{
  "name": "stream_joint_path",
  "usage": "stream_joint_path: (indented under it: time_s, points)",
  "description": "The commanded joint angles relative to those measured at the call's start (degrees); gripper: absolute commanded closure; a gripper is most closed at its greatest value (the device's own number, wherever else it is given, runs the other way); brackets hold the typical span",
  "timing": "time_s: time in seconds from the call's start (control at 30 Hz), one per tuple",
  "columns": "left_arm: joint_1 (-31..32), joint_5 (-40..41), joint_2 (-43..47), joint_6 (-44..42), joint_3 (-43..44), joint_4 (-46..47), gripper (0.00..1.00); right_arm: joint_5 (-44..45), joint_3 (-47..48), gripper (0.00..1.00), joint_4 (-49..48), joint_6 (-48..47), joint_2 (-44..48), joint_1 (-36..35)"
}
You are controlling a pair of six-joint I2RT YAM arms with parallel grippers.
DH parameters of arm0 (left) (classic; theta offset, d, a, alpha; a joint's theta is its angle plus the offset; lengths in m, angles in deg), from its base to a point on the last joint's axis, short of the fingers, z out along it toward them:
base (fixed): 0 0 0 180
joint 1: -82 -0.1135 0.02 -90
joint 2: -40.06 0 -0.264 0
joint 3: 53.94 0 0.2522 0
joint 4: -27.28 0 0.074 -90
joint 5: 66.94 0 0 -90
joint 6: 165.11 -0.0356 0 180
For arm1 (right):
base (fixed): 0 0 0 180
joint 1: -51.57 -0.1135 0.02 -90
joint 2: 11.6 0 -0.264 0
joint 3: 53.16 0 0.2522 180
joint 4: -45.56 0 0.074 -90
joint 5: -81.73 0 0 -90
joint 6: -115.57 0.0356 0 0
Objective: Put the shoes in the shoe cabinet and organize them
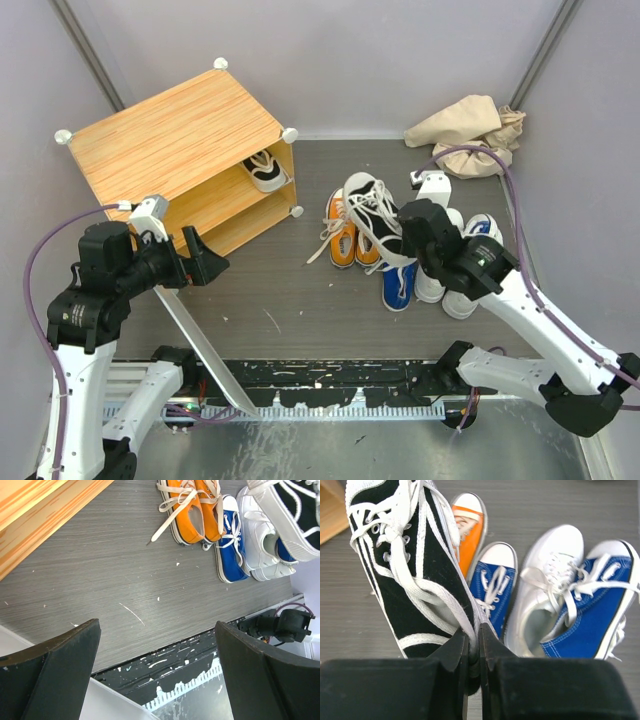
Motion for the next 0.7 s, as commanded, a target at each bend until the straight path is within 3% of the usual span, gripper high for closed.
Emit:
stream_joint_path:
  time_s: [0.0, 0.4, 0.67]
  points:
    - [0.1, 0.9, 0.1, -0.2, 1.9, 2.6, 0.02, -7.5, 7.1, 0.99, -3.9, -5.3, 1.0, -0.7]
    - [0.1, 1.9, 0.9, -0.3, 2.4, 2.5, 0.02, -27.2, 10.6, 0.99, -15.8, -9.1, -7.2, -3.0]
    - [0.1, 1.0, 0.8, -0.4, 2.2, 2.3, 0.02, -34.0, 13.9, 0.99, -25.8, -9.7, -16.4, -3.1]
